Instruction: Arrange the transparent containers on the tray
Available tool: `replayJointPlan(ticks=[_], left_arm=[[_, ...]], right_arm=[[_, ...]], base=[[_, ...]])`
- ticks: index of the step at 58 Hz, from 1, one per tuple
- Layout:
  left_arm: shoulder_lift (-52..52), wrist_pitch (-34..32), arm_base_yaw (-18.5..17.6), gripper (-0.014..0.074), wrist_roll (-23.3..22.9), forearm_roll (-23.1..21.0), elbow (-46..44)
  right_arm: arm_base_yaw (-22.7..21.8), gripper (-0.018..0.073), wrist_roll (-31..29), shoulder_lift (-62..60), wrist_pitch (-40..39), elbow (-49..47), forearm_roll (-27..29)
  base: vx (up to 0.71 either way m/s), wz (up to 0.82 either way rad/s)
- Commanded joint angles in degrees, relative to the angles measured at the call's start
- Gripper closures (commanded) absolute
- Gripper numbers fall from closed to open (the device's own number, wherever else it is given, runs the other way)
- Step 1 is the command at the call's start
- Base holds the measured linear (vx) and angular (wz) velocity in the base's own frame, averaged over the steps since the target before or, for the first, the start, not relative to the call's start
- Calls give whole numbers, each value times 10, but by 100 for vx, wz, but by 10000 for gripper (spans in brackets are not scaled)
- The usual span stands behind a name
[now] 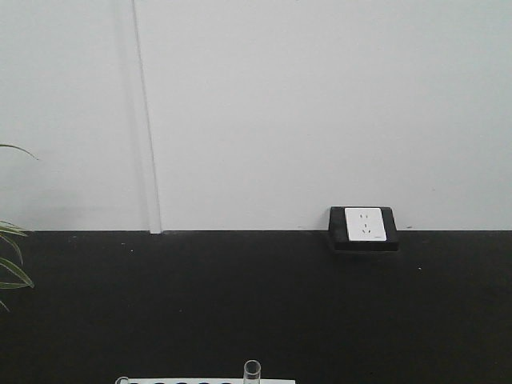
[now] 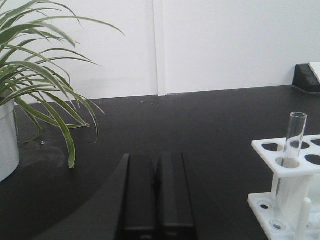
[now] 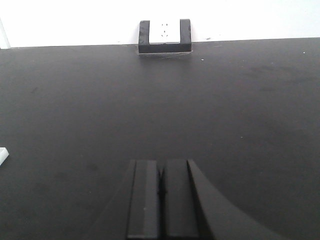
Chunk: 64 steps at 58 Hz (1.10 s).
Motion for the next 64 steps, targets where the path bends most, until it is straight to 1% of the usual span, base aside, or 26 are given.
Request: replayJointPlan(ticks=[1, 50, 55, 64], left_arm=[[-1, -44, -3, 603, -5, -5, 19], [-1, -44, -3, 603, -5, -5, 19], [-1, -44, -3, 603, -5, -5, 19], [-1, -60, -3, 603, -5, -5, 16]], right_arm=[[0, 571, -4, 10, -46, 2, -6], [0, 571, -4, 10, -49, 2, -6], [0, 571, -2, 10, -78, 2, -5], [0, 571, -2, 10, -166, 2, -5]], base=[[0, 0], [0, 0], [0, 0], [0, 0]])
